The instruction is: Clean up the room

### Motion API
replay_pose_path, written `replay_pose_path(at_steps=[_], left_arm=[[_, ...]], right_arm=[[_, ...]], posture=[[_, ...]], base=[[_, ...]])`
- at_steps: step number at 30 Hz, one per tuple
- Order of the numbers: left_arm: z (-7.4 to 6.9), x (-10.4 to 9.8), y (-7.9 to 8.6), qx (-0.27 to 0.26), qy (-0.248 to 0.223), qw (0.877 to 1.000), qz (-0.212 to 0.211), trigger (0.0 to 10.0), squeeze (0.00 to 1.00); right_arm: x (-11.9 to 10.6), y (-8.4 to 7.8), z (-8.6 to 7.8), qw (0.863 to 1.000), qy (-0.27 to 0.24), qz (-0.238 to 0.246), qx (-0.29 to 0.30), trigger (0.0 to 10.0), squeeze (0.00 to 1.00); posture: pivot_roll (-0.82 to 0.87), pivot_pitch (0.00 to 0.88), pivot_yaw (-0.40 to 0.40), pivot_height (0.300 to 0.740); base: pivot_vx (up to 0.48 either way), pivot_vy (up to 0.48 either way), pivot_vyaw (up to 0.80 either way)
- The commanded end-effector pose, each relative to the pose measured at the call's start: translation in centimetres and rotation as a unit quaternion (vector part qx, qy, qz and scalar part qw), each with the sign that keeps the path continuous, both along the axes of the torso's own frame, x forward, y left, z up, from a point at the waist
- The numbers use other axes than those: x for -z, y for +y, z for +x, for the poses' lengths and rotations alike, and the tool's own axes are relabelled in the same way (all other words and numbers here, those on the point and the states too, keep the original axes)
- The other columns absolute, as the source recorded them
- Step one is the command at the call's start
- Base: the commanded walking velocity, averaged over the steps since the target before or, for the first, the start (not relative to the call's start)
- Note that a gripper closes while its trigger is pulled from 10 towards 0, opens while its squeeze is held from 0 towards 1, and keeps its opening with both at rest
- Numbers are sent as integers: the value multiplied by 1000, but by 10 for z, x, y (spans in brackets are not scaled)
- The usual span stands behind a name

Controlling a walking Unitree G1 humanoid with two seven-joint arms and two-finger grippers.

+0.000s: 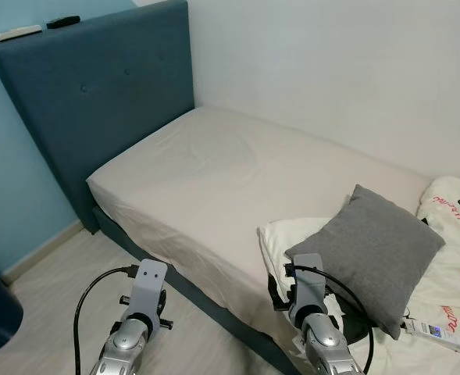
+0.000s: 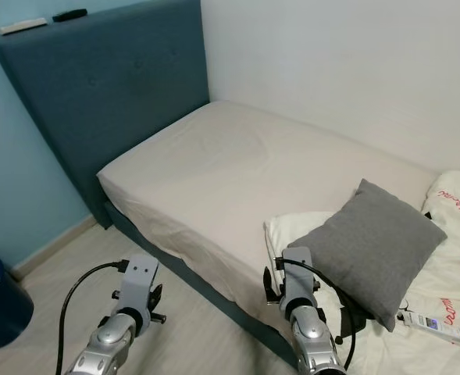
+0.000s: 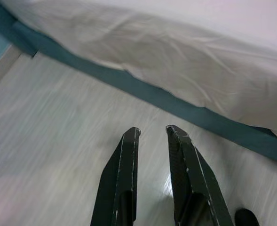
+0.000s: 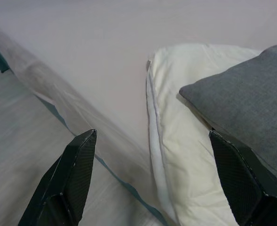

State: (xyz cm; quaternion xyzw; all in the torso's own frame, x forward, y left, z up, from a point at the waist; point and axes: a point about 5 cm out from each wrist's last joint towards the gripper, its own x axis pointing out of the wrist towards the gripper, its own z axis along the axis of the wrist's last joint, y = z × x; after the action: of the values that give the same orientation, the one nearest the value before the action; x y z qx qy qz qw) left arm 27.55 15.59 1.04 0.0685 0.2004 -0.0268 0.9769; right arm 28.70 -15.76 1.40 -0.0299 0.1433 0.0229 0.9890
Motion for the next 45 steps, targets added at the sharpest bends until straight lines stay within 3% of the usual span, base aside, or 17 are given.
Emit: replay_pose_path(at_steps=[1, 17, 32, 45], left_arm=[[-2, 4, 1, -6, 16, 1000, 1, 10000, 0], [-1, 3, -1, -9, 23, 1000, 2, 10000, 0], [2, -1, -3, -7, 10, 1000, 4, 10000, 0], [2, -2, -4, -7, 10, 1000, 5, 10000, 0]], right_arm=[[5, -4, -4, 1000, 14, 3, 10, 10000, 0], [4, -1, 0, 999, 23, -8, -21, 10000, 0], [3, -2, 0, 1000, 22, 2, -12, 10000, 0], [3, -2, -1, 1000, 22, 4, -11, 10000, 0]], posture=[[32, 109, -29, 740], [31, 116, -34, 740], [28, 117, -36, 740], [26, 121, -34, 740]], base=[[0, 0, 0], [0, 0, 0], [0, 0, 0], [0, -427, 0]])
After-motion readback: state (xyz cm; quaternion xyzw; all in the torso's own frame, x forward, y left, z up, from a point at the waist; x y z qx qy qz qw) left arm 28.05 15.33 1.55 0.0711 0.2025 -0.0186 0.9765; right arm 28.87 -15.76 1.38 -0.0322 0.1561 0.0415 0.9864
